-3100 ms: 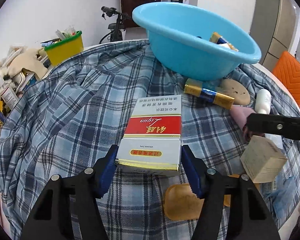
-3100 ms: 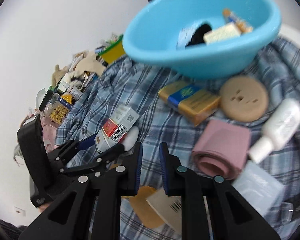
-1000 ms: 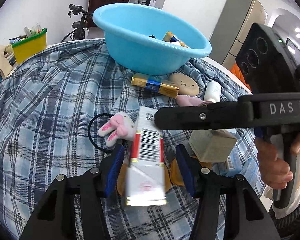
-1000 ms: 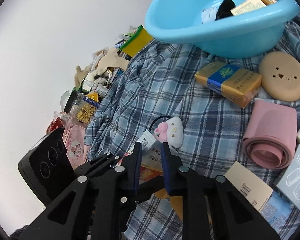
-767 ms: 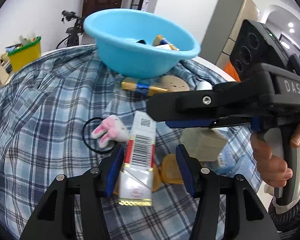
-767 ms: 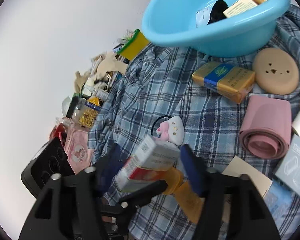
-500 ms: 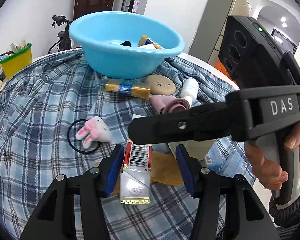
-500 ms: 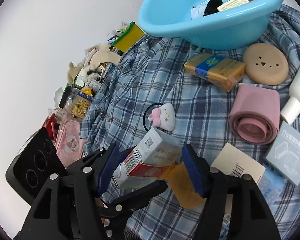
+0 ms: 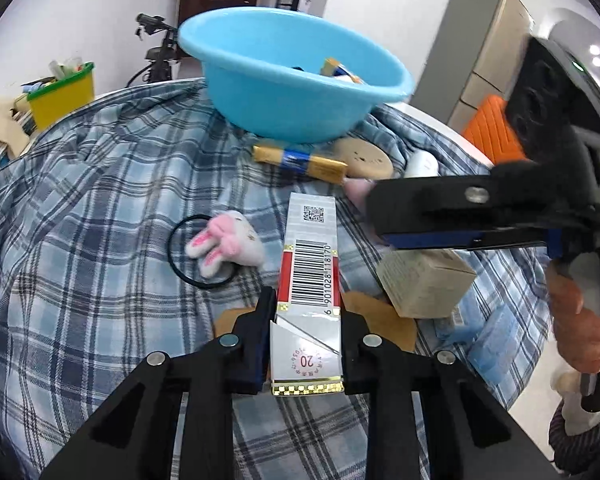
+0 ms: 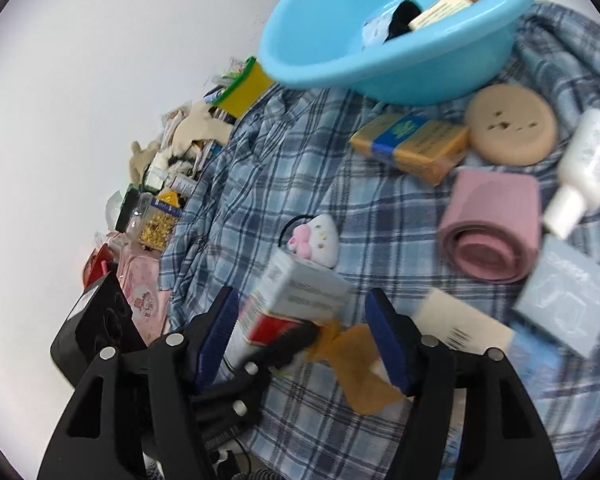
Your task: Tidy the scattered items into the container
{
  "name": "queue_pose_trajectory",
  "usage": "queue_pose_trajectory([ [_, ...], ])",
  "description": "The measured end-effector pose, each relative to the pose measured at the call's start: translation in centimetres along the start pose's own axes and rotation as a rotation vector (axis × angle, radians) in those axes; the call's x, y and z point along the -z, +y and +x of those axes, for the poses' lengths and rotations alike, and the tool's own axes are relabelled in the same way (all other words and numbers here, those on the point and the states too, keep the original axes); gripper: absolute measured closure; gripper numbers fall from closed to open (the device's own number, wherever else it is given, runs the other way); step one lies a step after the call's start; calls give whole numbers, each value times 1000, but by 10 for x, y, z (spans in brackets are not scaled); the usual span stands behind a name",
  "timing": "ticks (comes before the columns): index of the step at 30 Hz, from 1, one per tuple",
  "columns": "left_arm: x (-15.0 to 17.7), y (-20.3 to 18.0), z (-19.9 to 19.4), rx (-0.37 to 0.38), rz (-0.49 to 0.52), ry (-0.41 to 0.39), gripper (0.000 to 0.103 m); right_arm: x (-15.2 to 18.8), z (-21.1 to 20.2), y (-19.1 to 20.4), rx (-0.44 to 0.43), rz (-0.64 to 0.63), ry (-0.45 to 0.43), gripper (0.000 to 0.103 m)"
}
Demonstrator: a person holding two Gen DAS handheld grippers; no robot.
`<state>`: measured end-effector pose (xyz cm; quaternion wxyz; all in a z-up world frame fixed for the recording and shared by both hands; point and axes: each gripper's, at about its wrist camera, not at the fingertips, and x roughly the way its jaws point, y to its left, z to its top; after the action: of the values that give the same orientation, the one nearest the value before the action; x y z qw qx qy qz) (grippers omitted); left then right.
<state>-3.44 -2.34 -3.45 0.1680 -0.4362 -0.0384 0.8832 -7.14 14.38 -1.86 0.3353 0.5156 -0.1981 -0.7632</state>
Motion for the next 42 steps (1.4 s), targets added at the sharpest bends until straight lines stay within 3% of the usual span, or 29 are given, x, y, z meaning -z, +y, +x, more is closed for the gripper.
queue_pose_trajectory([
  [8, -5, -5, -15, -50, -19, -84, 77, 16, -73, 24, 276, -270, -308, 35],
  [10, -6, -5, -20, -19, -34, -103, 77, 25, -80, 26, 341, -347, -335, 34],
  [12, -7, -8, -23, -32, -28, -118, 77, 35, -79, 25, 368, -417, -315, 34],
  [16, -5, -20, -27, -133, 27, -134, 77, 49, -67, 10, 361, -467, -234, 34],
  [21, -1, -22, -25, -119, 19, -117, 77, 54, -52, -8, 341, -464, -214, 34],
  [27, 5, -22, -20, -124, 23, -91, 77, 49, -31, -9, 249, -497, -189, 34],
  [34, 6, -20, -20, -125, 26, -81, 77, 38, -9, -22, 159, -513, -92, 33],
  [39, 6, -20, -16, -125, 31, -67, 77, 32, 0, -33, 70, -553, 12, 26],
  [42, 6, -20, -14, -123, 29, -61, 77, 22, 3, -42, 20, -480, 35, 26],
])
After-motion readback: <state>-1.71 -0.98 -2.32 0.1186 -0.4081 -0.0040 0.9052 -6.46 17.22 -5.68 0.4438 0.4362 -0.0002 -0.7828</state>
